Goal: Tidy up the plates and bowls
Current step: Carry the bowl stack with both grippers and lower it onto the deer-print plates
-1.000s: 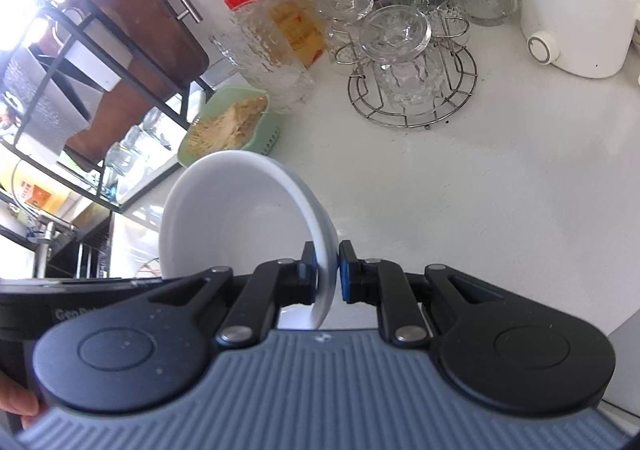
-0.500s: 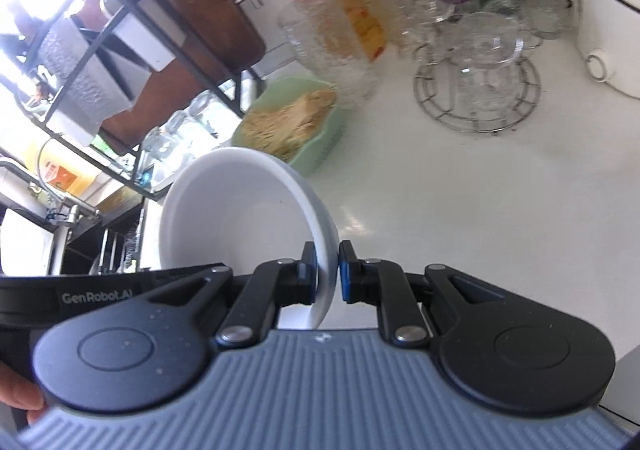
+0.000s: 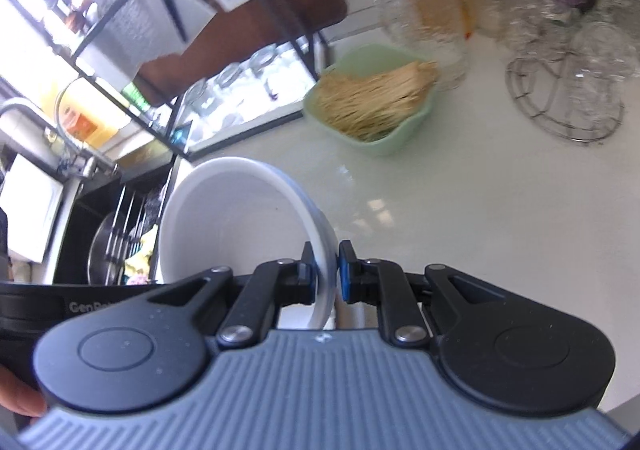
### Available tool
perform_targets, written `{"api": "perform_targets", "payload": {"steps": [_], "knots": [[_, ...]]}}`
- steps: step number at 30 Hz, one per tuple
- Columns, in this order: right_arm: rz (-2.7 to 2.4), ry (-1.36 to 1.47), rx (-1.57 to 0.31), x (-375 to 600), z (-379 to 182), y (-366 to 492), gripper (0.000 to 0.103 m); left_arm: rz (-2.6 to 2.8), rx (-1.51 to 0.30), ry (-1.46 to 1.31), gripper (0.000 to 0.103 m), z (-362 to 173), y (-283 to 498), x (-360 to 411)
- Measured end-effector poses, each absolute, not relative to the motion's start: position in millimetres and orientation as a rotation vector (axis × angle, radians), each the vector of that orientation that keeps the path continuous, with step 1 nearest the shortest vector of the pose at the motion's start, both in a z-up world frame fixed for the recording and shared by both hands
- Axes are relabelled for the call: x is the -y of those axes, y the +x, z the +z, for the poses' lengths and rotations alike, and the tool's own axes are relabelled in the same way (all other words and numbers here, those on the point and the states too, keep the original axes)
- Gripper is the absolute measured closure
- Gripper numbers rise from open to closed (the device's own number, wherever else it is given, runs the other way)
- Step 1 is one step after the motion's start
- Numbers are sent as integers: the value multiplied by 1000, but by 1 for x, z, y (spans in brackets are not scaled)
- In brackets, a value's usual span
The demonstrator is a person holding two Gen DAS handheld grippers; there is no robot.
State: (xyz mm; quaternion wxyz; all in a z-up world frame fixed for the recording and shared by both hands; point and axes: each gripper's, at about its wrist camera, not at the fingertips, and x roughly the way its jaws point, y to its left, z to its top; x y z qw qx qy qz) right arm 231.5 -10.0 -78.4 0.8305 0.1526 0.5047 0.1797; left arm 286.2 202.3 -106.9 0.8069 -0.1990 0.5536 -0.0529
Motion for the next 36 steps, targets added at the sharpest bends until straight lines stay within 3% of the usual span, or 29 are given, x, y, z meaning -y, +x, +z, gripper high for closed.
{"api": "perform_targets", "payload": {"steps": [19, 30, 32, 34, 36], "knots": [[386, 170, -1252, -59, -109, 231, 87, -89, -1148, -565, 83, -159, 256, -268], [348, 151, -1241, -61, -114, 231, 84, -116, -1194, -585, 81, -175, 263, -271], [342, 154, -1227, -59, -110, 228, 83, -108, -1201, -617, 74, -175, 264, -275], [344, 156, -1212, -56, -108, 226, 83, -120, -1205, -607, 48, -173, 266, -274], [352, 144, -1195, -54, -105, 223, 69, -112, -1182, -565, 40, -163, 263, -271]]}}
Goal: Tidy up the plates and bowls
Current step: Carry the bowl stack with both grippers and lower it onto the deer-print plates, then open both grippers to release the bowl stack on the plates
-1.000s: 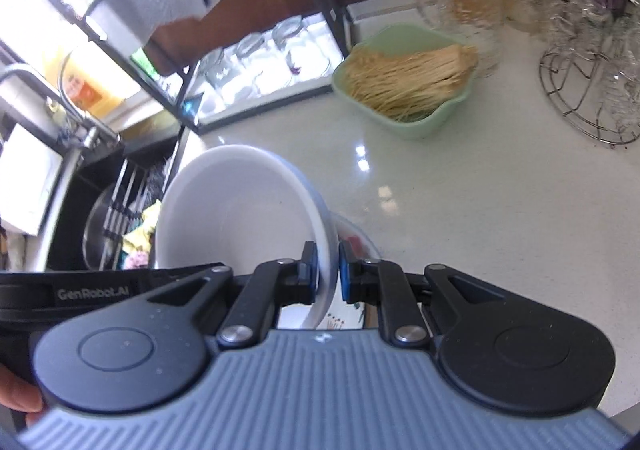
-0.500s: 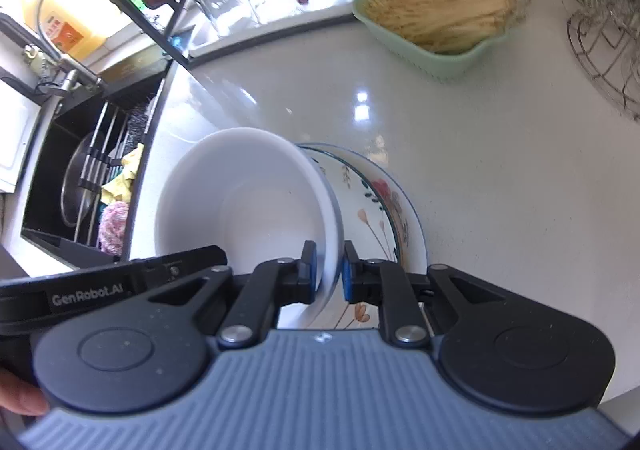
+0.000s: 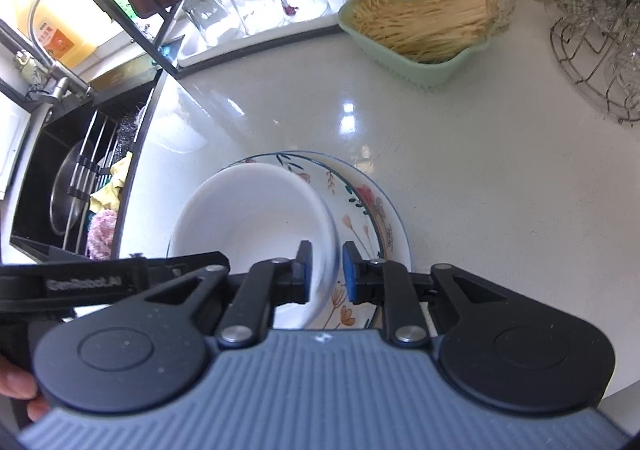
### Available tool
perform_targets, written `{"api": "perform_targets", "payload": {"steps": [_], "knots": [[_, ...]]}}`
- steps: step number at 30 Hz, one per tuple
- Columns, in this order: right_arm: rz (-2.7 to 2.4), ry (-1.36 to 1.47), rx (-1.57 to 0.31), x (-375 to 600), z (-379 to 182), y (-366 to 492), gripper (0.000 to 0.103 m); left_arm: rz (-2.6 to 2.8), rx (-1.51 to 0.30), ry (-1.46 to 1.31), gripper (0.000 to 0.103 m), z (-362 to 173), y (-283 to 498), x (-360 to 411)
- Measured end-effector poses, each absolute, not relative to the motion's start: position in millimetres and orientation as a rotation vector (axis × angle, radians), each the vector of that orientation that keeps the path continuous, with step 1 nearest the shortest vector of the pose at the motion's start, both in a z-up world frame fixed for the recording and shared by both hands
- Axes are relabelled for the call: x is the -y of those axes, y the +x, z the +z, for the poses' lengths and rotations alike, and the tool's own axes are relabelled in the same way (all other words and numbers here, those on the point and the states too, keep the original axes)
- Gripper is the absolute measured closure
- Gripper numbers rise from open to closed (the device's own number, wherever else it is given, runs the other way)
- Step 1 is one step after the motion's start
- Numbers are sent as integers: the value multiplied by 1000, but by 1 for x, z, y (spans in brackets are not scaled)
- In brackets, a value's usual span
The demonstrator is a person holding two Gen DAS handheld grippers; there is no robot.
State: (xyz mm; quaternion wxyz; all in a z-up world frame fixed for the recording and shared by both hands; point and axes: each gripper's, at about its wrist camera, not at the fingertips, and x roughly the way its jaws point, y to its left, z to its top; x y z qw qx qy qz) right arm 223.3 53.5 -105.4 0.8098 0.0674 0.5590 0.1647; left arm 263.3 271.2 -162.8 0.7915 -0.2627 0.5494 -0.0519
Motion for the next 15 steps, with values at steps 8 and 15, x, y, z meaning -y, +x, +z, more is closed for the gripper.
{"api": "perform_targets", "payload": {"steps": [8, 15], "knots": [[415, 176, -1084, -29, -71, 212, 65, -39, -1046, -482, 38, -111, 242, -261], [456, 175, -920, 5, -23, 185, 65, -1, -915, -394, 38, -49, 211, -239]]}}
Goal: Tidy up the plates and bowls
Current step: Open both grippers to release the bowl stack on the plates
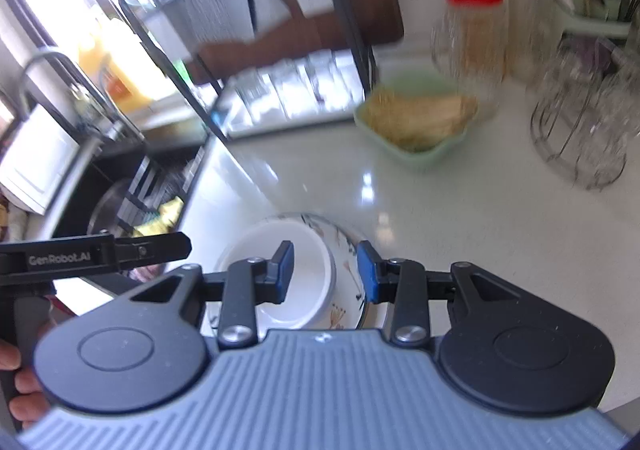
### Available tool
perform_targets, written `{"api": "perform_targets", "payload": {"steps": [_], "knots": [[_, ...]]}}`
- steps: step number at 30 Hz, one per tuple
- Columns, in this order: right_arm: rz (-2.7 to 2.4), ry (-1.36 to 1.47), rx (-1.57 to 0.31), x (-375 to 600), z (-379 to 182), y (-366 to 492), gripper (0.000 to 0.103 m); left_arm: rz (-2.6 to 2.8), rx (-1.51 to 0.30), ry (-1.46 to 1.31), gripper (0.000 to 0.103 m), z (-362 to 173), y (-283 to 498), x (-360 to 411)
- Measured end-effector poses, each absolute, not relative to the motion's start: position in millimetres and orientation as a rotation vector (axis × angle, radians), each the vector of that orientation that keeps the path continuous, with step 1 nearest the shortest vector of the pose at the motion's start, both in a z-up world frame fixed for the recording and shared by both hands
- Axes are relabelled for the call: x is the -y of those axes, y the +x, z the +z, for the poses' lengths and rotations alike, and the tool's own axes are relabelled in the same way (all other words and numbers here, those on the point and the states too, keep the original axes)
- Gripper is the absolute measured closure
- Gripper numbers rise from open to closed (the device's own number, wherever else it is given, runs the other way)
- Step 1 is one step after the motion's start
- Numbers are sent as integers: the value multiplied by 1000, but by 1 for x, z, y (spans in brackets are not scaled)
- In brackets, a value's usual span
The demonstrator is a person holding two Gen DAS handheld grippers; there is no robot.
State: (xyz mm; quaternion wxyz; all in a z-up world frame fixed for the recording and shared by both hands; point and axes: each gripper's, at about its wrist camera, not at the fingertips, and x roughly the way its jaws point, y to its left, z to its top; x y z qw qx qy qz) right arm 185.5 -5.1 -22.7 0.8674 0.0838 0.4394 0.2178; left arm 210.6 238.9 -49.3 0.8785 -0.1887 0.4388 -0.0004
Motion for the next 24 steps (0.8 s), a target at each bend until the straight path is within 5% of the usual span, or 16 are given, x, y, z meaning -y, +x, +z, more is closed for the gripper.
{"api": "perform_targets", "payload": {"steps": [19, 24], "knots": [[450, 145, -610, 110, 26, 48, 65, 135, -719, -359, 38, 10, 54, -141], [439, 140, -548, 123, 28, 13, 65, 153, -712, -367, 22, 3, 9, -116]]}}
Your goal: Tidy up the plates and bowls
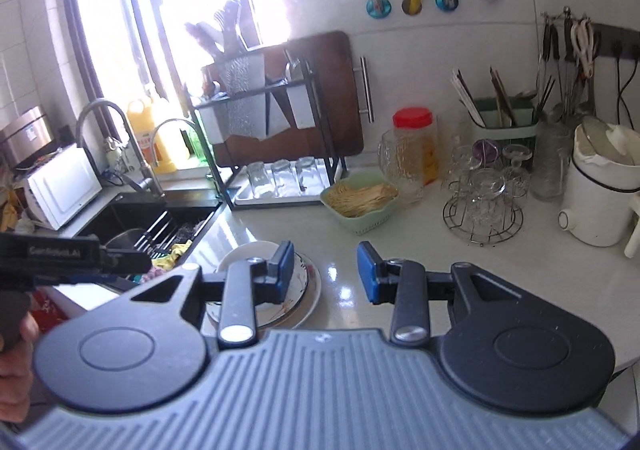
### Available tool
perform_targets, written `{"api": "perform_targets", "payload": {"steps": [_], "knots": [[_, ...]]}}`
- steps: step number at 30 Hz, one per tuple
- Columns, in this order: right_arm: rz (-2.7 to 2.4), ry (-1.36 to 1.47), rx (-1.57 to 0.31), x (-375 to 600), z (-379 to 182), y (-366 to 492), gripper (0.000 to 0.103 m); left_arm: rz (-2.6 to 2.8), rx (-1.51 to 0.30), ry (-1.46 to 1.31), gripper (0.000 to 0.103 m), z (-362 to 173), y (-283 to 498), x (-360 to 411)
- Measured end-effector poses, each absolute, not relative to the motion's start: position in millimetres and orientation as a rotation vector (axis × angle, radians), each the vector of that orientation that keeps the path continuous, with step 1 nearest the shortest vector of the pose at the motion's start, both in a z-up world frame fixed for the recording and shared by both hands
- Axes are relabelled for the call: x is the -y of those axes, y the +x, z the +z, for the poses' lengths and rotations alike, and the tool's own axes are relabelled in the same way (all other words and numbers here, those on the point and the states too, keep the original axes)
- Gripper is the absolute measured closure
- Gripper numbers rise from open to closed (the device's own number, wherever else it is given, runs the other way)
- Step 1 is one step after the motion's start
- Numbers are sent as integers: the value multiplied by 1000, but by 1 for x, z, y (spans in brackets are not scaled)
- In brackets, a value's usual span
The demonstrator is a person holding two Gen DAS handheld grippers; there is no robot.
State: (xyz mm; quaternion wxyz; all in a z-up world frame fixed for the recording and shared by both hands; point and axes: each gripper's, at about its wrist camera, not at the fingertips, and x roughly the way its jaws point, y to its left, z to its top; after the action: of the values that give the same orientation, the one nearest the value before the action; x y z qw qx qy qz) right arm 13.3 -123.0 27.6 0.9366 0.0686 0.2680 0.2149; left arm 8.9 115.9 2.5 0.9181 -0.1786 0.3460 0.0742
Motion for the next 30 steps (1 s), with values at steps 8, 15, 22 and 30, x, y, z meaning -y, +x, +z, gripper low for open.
{"api": "perform_targets", "payload": {"steps": [8, 15, 22, 30], "knots": [[453, 153, -512, 133, 18, -22, 2, 182, -716, -363, 6, -3, -44, -94], [456, 139, -503, 136, 12, -38, 2, 200, -688, -314, 5, 7, -62, -89], [442, 138, -501, 136, 5, -47, 2, 173, -676, -237, 4, 9, -60, -80], [439, 156, -501, 137, 7, -54, 2, 167, -676, -193, 4, 5, -62, -77]]}}
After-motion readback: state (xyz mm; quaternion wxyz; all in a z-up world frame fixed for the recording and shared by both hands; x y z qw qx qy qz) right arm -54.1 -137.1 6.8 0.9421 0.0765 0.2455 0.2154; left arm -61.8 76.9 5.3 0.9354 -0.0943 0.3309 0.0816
